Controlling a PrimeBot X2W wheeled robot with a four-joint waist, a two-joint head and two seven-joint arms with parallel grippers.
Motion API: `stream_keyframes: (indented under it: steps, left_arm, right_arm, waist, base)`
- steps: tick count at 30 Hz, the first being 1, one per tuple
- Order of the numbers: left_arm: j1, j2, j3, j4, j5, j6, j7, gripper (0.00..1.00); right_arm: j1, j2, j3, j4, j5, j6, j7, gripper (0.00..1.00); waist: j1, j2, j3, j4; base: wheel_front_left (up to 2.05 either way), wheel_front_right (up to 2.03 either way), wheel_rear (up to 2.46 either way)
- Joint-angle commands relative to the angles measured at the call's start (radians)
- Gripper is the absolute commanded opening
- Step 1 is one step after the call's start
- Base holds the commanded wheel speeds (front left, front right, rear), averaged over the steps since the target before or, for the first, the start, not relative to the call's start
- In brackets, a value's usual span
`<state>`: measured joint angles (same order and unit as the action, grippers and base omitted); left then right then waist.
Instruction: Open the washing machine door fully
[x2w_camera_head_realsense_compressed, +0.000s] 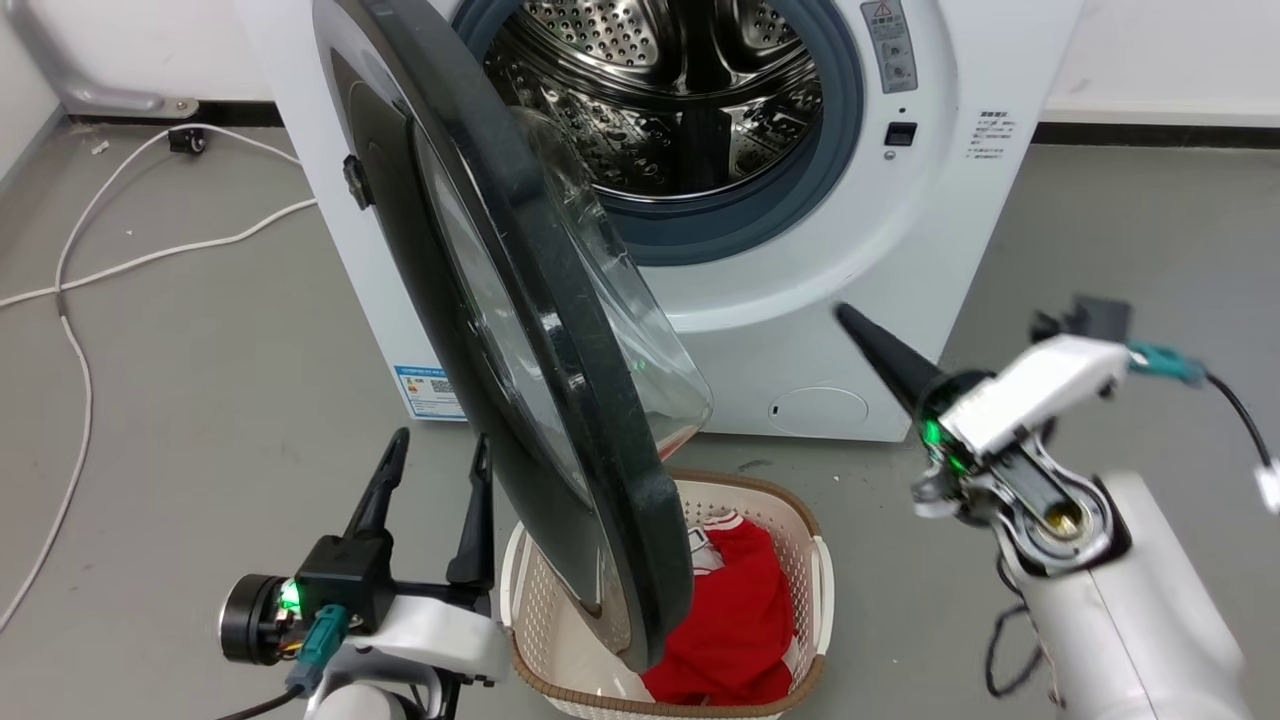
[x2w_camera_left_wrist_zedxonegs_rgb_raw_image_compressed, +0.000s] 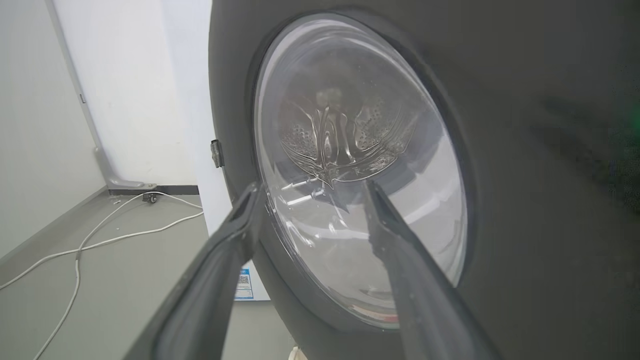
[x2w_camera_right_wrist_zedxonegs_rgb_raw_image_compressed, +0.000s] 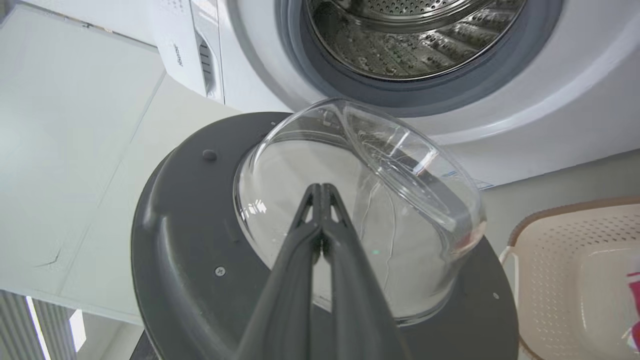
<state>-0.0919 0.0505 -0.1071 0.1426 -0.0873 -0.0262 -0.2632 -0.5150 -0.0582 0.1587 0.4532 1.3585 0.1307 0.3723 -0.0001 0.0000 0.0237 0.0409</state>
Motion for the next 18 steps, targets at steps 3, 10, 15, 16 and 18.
stream_keyframes:
  steps: [3, 10, 15, 16, 18]
  left_arm:
    - [0.012, -0.001, 0.012, -0.003, -0.002, 0.004, -0.002, 1.00]
    - [0.028, -0.001, 0.030, -0.003, -0.001, 0.008, -0.002, 1.00]
    - [0.028, 0.000, 0.039, -0.002, 0.004, 0.008, -0.002, 1.00]
    - [0.028, -0.001, 0.040, -0.002, 0.004, 0.008, -0.002, 1.00]
    - [0.028, -0.001, 0.043, -0.001, 0.007, 0.007, -0.002, 1.00]
  right_arm:
    - [0.082, -0.022, -0.042, -0.017, -0.052, 0.000, -0.116, 0.00]
    - [0.248, -0.051, -0.084, -0.073, -0.199, 0.000, -0.346, 0.96]
    - [0.343, -0.070, -0.105, -0.121, -0.346, 0.000, -0.488, 1.00]
    - [0.357, -0.077, -0.109, -0.127, -0.397, 0.000, -0.520, 1.00]
    - [0.381, -0.078, -0.123, -0.146, -0.492, 0.000, -0.573, 1.00]
  waist:
    - [0.0001, 0.0000, -0.004, -0.012]
    - [0.0001, 0.0000, -0.018, -0.027]
    - [0.0001, 0.0000, -0.022, -0.032]
    - [0.0001, 0.0000, -0.023, -0.032]
    - [0.0001, 0.0000, -0.024, -0.031]
  base:
    - [0.00, 0.00, 0.00]
    - [0.00, 0.00, 0.00]
    - [0.00, 0.00, 0.00]
    - [0.00, 0.00, 0.00]
    - [0.00, 0.00, 0.00]
